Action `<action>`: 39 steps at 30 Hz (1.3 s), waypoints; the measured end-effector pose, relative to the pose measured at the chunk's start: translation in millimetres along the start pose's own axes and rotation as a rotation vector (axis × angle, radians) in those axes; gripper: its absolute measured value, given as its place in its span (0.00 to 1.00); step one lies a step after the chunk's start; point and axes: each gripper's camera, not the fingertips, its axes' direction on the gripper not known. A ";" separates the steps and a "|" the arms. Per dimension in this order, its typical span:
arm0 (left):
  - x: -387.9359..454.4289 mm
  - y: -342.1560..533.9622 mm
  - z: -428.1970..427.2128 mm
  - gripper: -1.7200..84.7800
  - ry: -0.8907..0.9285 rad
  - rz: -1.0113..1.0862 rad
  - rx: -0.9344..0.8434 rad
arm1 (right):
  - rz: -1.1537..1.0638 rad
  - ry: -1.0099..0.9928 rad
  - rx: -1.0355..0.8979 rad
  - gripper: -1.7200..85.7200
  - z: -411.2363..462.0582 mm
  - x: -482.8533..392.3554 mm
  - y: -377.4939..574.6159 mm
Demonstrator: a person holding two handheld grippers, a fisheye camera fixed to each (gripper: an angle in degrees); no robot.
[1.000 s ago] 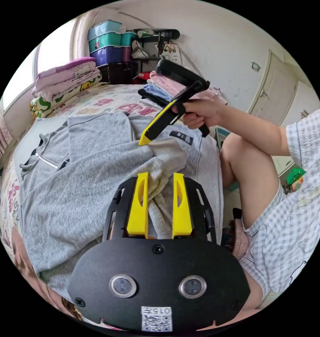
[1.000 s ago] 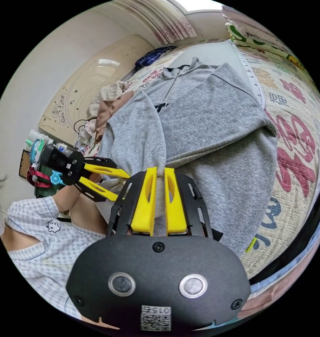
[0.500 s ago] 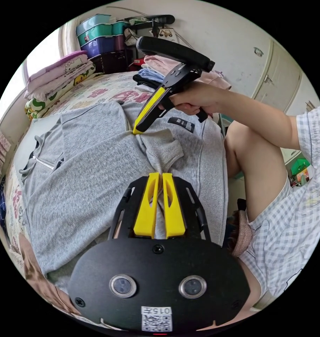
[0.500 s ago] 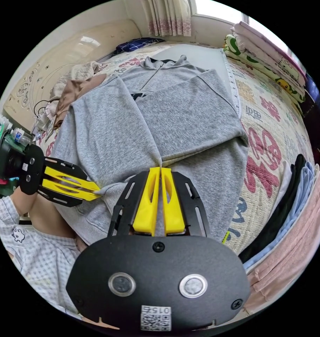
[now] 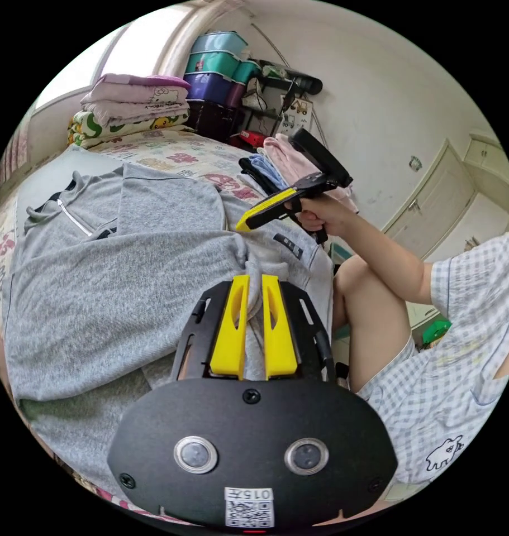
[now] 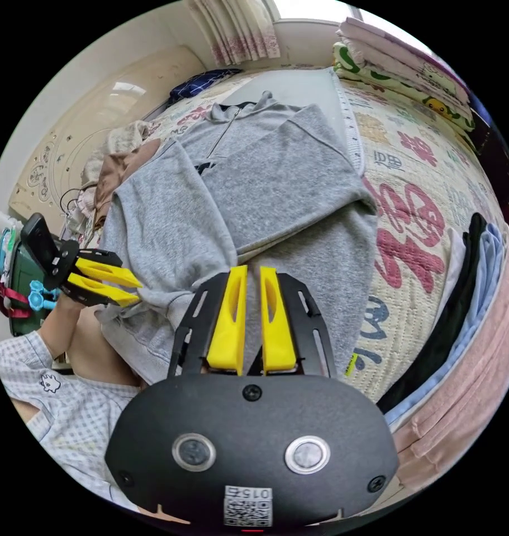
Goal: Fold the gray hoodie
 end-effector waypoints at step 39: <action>-123.1 198.5 -64.3 0.04 0.230 -0.209 0.234 | 0.011 0.385 0.450 0.01 -304.3 -451.3 -269.6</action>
